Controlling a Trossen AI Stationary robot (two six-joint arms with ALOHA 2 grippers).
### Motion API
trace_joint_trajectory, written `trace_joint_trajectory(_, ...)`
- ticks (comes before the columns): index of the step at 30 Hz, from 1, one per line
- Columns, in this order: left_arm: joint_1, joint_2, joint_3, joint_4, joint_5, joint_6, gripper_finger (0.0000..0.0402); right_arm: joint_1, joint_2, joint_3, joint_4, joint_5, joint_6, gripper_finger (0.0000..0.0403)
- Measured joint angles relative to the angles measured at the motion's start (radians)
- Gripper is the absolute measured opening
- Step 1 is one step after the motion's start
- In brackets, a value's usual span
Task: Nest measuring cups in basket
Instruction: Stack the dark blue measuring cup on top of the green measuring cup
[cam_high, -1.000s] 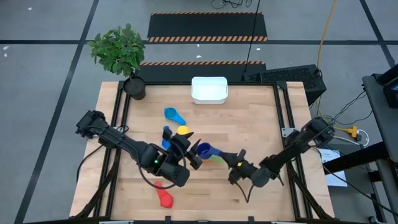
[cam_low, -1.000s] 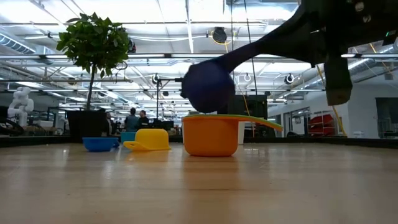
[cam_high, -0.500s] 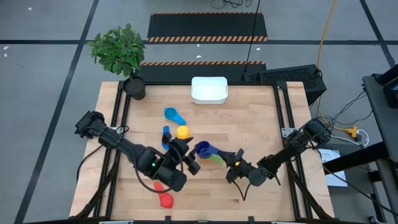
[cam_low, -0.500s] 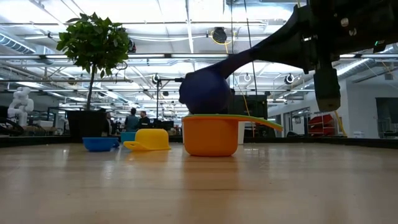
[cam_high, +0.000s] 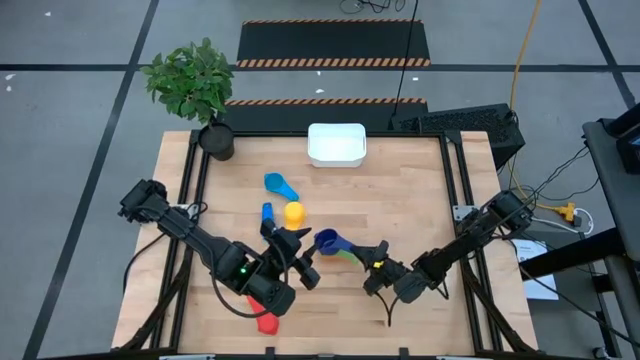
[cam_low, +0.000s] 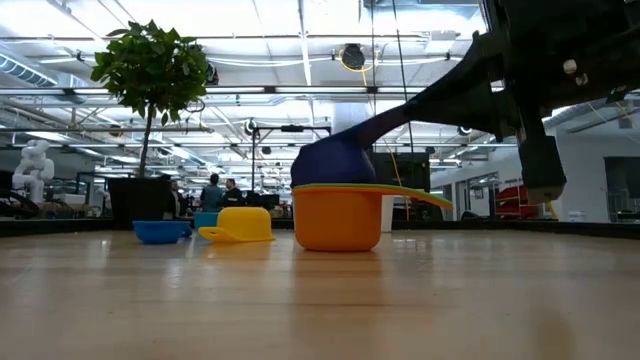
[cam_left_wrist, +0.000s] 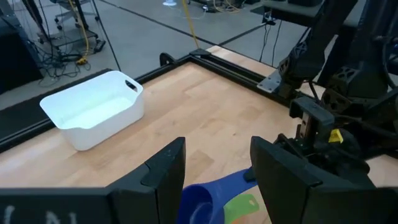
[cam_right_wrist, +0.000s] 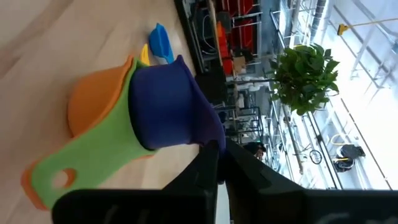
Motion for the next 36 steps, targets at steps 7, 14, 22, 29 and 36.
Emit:
trace_joint_trajectory(7,0.0,0.0,0.0,0.0,0.0,0.0,0.0182,0.004,0.0,0.0,-0.016,-0.038,0.005,0.0016)
trace_joint_trajectory(14,-0.006,0.0,0.0,0.0,0.0,-0.004,0.0182,0.026,0.0,0.0,-0.041,-0.077,0.095,0.0055)
trace_joint_trajectory(22,-0.016,-0.001,0.0,0.002,0.0,-0.007,0.0182,0.027,0.0,-0.001,-0.068,-0.076,0.231,0.0129)
trace_joint_trajectory(29,-0.023,-0.001,0.0,0.021,-0.001,-0.002,0.0182,0.038,0.0,-0.001,-0.203,-0.079,0.433,0.0168)
trace_joint_trajectory(36,-0.026,-0.001,0.0,0.054,-0.001,0.031,0.0182,0.089,0.0,-0.001,-0.226,-0.13,0.589,0.0185)
